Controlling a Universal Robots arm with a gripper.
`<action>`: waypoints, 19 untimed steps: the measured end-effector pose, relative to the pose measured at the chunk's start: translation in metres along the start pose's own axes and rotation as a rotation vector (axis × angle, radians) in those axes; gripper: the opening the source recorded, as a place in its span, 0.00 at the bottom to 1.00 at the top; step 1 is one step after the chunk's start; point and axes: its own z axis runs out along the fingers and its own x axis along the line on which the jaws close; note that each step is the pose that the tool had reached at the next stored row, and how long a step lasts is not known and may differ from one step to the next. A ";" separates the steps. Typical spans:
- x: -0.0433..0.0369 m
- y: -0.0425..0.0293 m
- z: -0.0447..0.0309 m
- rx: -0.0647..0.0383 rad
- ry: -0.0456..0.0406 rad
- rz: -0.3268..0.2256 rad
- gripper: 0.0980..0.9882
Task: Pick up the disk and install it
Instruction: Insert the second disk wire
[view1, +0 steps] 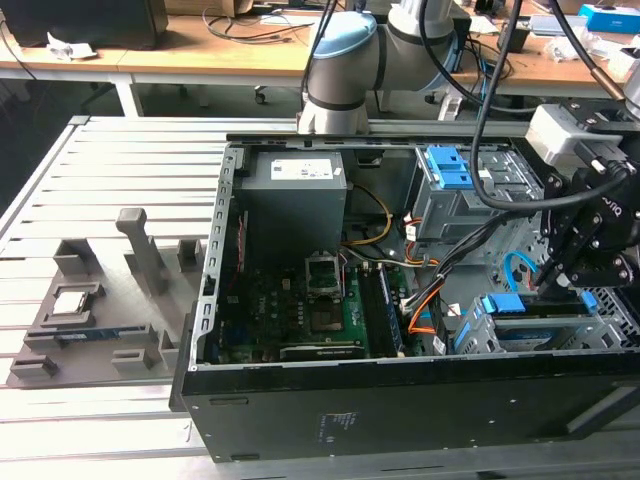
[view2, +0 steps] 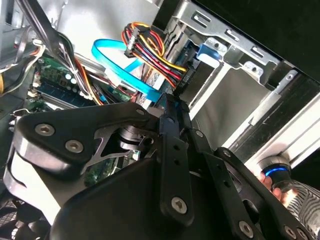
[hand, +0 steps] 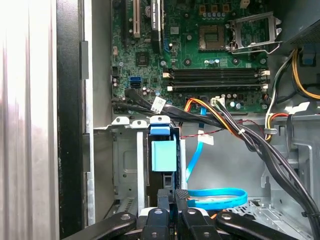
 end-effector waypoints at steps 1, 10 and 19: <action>0.0000 0.0000 0.0000 0.000 -0.0040 0.000 0.07; 0.0004 0.0000 0.0004 0.000 -0.0053 -0.005 0.07; 0.0004 0.0009 0.0027 0.000 -0.0057 -0.011 0.07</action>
